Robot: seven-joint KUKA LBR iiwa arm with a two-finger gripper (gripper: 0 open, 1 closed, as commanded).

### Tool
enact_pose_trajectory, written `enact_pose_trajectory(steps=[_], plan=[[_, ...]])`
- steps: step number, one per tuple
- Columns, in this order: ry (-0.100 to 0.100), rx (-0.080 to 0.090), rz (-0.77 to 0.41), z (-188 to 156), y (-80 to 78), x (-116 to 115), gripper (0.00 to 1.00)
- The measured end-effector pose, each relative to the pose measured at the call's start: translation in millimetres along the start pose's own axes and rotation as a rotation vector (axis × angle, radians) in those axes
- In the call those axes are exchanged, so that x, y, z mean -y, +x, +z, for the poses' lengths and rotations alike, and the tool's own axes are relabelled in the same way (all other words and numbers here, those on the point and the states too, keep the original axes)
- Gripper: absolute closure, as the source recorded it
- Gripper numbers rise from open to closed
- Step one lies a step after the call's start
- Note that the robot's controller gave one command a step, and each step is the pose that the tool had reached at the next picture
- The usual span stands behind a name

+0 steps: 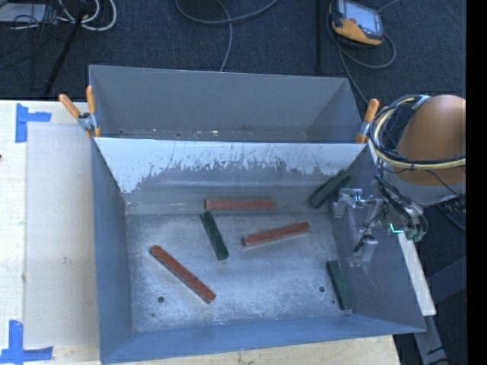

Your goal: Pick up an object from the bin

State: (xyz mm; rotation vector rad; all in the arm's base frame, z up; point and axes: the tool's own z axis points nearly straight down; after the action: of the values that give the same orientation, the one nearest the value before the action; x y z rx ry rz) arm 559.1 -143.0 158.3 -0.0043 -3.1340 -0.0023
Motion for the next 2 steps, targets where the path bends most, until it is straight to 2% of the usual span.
enact_pose_trajectory(steps=[1, 2], plan=[[-0.002, 0.003, 0.28, 87.3, -34.0, -53.0, 0.0], [0.001, 0.006, 0.277, 85.8, -34.7, -52.0, 1.0]])
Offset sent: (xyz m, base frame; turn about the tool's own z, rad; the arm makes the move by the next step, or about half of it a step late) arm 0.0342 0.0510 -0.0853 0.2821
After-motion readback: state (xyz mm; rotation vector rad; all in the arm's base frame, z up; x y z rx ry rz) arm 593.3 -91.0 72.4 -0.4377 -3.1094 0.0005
